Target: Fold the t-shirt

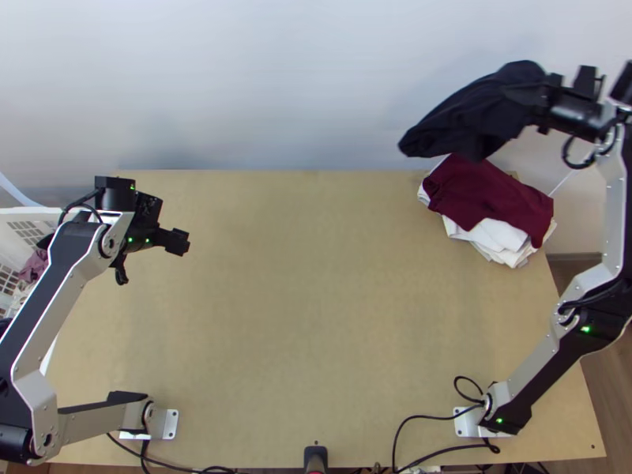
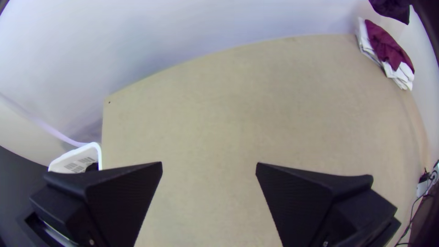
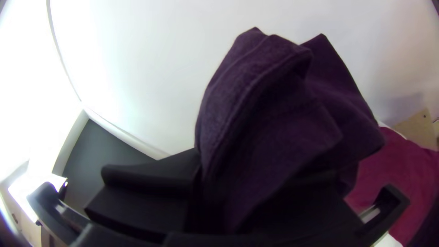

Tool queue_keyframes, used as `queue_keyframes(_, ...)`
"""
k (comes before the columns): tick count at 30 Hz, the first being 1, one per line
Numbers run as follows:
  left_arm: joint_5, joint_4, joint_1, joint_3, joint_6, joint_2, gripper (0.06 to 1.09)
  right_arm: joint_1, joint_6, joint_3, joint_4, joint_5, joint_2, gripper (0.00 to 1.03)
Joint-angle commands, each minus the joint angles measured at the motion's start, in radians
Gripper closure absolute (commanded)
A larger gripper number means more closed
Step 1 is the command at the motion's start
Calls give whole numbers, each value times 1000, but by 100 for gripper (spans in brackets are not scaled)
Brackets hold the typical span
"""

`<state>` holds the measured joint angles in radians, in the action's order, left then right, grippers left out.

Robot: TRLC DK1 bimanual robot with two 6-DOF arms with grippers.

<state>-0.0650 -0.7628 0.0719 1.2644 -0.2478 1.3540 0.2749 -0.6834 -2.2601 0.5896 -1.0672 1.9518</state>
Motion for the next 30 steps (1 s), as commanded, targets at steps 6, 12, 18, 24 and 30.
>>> queue_keyframes(6, -7, -18, 11, 7, -13, -23, 9, 64, 97, -9, 21, -53, 76, 100)
queue_keyframes(12, -7, -26, 17, 13, -7, -24, 9, 79, 162, 10, 90, -50, 127, 100)
queue_keyframes(18, -7, -38, 16, 6, -5, -41, 9, 99, 255, 17, 202, -30, 147, 100)
queue_keyframes(24, -7, -41, 11, -3, -5, -52, 9, 124, 404, 20, 365, 46, 147, 100)
queue_keyframes(30, -6, -41, 14, -5, 1, -58, 9, 170, 565, 79, 512, 96, 139, 100)
